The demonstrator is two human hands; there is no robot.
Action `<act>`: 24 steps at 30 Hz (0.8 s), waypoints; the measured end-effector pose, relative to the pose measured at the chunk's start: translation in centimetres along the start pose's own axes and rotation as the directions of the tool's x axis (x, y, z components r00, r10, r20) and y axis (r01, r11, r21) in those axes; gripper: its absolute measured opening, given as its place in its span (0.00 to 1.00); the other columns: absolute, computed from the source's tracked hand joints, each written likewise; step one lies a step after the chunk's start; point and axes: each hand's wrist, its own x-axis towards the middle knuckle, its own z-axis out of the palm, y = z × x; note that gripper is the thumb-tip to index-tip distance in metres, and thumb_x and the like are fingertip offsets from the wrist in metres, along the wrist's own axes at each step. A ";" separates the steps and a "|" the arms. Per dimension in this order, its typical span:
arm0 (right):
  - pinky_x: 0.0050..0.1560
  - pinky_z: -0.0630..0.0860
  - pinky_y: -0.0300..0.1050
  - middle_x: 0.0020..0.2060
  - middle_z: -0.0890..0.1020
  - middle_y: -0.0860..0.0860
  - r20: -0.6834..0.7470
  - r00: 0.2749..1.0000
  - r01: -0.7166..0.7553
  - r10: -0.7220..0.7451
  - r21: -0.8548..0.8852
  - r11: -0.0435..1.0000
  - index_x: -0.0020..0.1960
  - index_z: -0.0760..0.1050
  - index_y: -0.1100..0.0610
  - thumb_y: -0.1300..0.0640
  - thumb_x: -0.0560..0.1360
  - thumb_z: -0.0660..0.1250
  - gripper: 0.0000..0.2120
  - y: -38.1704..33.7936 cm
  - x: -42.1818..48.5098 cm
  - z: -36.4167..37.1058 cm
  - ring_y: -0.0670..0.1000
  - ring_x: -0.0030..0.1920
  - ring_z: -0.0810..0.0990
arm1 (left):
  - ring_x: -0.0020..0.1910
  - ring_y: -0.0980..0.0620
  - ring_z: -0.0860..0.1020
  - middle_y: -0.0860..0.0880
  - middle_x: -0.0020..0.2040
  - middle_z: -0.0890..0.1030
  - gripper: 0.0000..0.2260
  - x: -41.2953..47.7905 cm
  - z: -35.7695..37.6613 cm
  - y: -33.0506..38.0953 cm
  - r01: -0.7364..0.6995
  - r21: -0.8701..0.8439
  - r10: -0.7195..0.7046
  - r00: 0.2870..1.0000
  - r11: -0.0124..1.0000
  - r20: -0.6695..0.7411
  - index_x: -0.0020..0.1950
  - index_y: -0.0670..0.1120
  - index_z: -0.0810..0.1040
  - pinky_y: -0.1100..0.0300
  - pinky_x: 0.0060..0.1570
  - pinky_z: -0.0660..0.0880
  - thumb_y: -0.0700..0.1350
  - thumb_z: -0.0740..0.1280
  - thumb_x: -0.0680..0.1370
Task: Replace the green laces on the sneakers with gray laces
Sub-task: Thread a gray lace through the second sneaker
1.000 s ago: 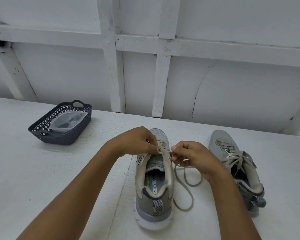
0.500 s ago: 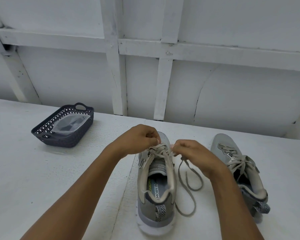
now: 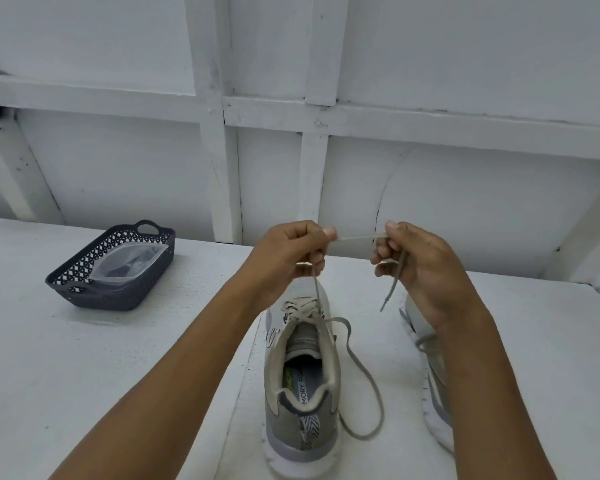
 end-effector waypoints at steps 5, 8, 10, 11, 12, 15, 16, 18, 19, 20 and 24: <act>0.38 0.78 0.44 0.35 0.81 0.52 -0.167 0.986 0.063 -0.028 0.207 0.976 0.29 0.72 0.53 0.59 0.81 0.61 0.21 -0.4 0.0 -0.5 0.50 0.38 0.80 | 0.35 0.51 0.76 0.47 0.32 0.79 0.10 0.5 -2.4 -2.8 0.131 0.374 0.005 0.940 0.918 -0.342 0.36 0.42 0.78 0.54 0.44 0.75 0.44 0.70 0.77; 0.47 0.79 0.47 0.39 0.83 0.54 -0.139 0.988 0.095 -0.063 0.237 0.967 0.26 0.74 0.52 0.63 0.79 0.62 0.23 -0.1 -0.2 0.0 0.52 0.43 0.81 | 0.37 0.52 0.77 0.44 0.38 0.82 0.13 0.1 -3.4 -4.3 0.243 0.601 -0.025 0.938 0.761 -0.347 0.39 0.40 0.79 0.59 0.39 0.71 0.49 0.71 0.77; 0.47 0.79 0.46 0.36 0.82 0.55 -0.112 0.992 0.095 -0.066 0.272 0.957 0.29 0.73 0.56 0.65 0.77 0.63 0.18 0.5 -0.3 0.6 0.53 0.42 0.81 | 0.37 0.52 0.76 0.46 0.39 0.82 0.13 -0.5 -3.7 -4.6 0.264 0.684 -0.065 0.951 0.679 -0.303 0.41 0.41 0.79 0.59 0.36 0.69 0.51 0.70 0.77; 0.45 0.78 0.45 0.32 0.80 0.55 -0.099 0.993 0.083 -0.058 0.270 0.959 0.31 0.71 0.58 0.66 0.77 0.63 0.16 0.9 -0.3 0.9 0.53 0.38 0.80 | 0.38 0.52 0.77 0.49 0.39 0.81 0.13 -1.0 -3.7 -4.6 0.253 0.711 -0.069 0.958 0.656 -0.277 0.42 0.43 0.78 0.59 0.37 0.70 0.53 0.69 0.78; 0.43 0.77 0.44 0.29 0.77 0.54 -0.085 0.995 0.070 -0.051 0.235 0.969 0.33 0.69 0.59 0.67 0.77 0.65 0.15 1.2 -0.3 1.3 0.52 0.34 0.77 | 0.41 0.53 0.78 0.52 0.42 0.82 0.13 -1.5 -3.8 -4.5 0.233 0.731 -0.062 0.965 0.641 -0.254 0.44 0.45 0.77 0.60 0.39 0.71 0.55 0.68 0.78; 0.39 0.72 0.42 0.26 0.75 0.53 0.015 0.999 0.045 -0.044 -0.020 0.999 0.33 0.70 0.59 0.64 0.75 0.71 0.14 2.2 -0.6 2.2 0.51 0.31 0.73 | 0.43 0.56 0.78 0.55 0.45 0.81 0.14 -2.9 -3.9 -3.2 0.165 0.779 -0.055 0.985 0.605 -0.166 0.46 0.51 0.75 0.61 0.39 0.71 0.62 0.67 0.77; 0.38 0.72 0.40 0.27 0.76 0.54 0.061 0.998 0.034 -0.027 -0.105 0.994 0.34 0.71 0.59 0.63 0.75 0.72 0.13 2.3 -0.8 2.6 0.50 0.31 0.73 | 0.41 0.56 0.77 0.55 0.43 0.80 0.16 -3.2 -3.9 -2.7 0.153 0.809 -0.088 0.988 0.567 -0.126 0.45 0.51 0.75 0.61 0.38 0.70 0.63 0.67 0.76; 0.36 0.73 0.36 0.29 0.78 0.54 0.142 0.990 0.008 0.025 -0.226 0.974 0.37 0.74 0.60 0.60 0.75 0.72 0.11 2.4 -1.1 3.1 0.48 0.31 0.75 | 0.36 0.56 0.74 0.54 0.38 0.79 0.17 -3.9 -3.8 -2.0 0.137 0.886 -0.188 0.980 0.443 -0.058 0.43 0.50 0.77 0.61 0.35 0.68 0.64 0.68 0.75; 0.37 0.74 0.36 0.30 0.80 0.53 0.175 0.983 -0.004 0.055 -0.276 0.961 0.39 0.75 0.60 0.60 0.76 0.71 0.09 2.5 -1.2 3.3 0.48 0.32 0.76 | 0.35 0.56 0.74 0.53 0.37 0.78 0.17 -4.1 -3.6 -2.0 0.134 0.906 -0.233 0.972 0.400 -0.041 0.42 0.49 0.78 0.60 0.34 0.68 0.63 0.68 0.75; 0.39 0.75 0.37 0.31 0.81 0.53 0.205 0.975 -0.019 0.090 -0.325 0.946 0.41 0.76 0.60 0.61 0.77 0.70 0.07 2.6 -1.3 3.5 0.48 0.33 0.77 | 0.34 0.55 0.74 0.52 0.36 0.79 0.17 -4.2 -3.6 -2.0 0.142 0.909 -0.259 0.965 0.392 -0.040 0.42 0.47 0.79 0.60 0.34 0.70 0.61 0.69 0.75; 0.36 0.74 0.32 0.37 0.85 0.53 0.218 0.948 -0.093 0.232 -0.506 0.857 0.53 0.76 0.58 0.66 0.80 0.64 0.05 3.2 -1.4 4.5 0.43 0.35 0.81 | 0.34 0.49 0.82 0.46 0.34 0.83 0.10 -4.6 -3.8 -2.5 0.286 0.745 -0.313 0.943 0.603 -0.109 0.40 0.41 0.81 0.57 0.36 0.81 0.46 0.69 0.77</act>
